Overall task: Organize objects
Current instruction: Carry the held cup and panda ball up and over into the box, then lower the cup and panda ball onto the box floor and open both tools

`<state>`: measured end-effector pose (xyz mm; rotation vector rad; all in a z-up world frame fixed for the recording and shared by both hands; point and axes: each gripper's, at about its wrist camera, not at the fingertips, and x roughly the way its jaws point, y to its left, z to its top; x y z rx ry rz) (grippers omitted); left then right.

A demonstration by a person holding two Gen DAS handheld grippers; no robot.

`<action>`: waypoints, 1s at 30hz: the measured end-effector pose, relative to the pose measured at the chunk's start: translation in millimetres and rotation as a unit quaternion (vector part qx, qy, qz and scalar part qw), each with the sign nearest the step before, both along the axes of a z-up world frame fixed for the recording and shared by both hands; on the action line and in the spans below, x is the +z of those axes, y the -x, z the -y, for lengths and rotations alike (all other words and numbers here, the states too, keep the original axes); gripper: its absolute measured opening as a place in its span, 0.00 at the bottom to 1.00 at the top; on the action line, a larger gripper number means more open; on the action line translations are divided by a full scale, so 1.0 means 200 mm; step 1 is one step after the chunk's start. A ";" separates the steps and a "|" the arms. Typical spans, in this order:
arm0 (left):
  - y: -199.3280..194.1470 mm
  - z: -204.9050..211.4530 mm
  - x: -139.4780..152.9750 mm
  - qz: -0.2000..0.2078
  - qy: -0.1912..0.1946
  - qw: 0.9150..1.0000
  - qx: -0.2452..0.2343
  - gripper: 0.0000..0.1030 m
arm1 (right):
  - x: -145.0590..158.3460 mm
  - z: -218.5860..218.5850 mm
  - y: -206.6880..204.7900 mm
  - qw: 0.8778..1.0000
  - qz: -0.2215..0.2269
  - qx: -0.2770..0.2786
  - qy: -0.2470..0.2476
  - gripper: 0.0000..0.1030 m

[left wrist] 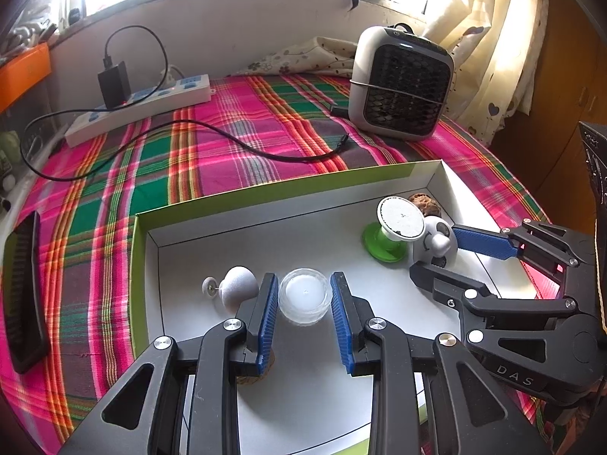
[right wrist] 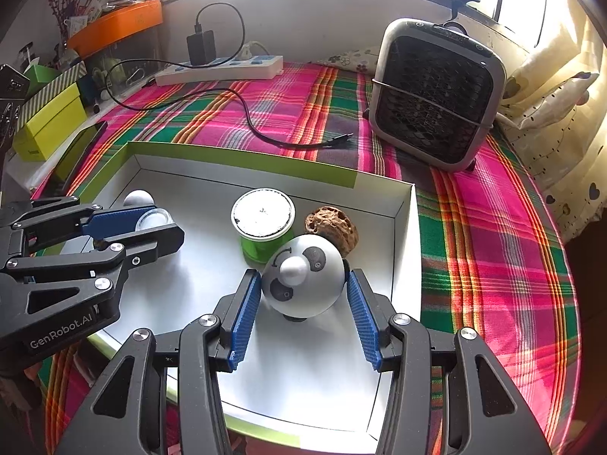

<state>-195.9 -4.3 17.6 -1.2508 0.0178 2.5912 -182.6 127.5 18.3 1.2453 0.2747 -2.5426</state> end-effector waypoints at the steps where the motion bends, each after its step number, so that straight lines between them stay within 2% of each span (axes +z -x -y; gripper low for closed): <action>1: 0.00 0.00 0.00 0.000 0.000 1.000 0.001 0.25 | 0.00 0.00 0.00 1.000 0.000 -0.001 0.000 0.47; 13: 0.01 0.00 0.00 0.000 0.007 1.000 0.002 0.26 | 0.00 0.02 0.01 1.000 -0.002 -0.001 -0.005 0.47; 20: 0.00 0.01 0.00 0.002 0.006 1.000 0.007 0.33 | 0.00 0.00 0.00 1.000 -0.003 -0.004 0.004 0.47; 30: -0.06 0.03 0.10 -0.017 0.001 1.000 0.002 0.35 | 0.09 -0.03 -0.06 1.000 -0.021 -0.010 0.017 0.50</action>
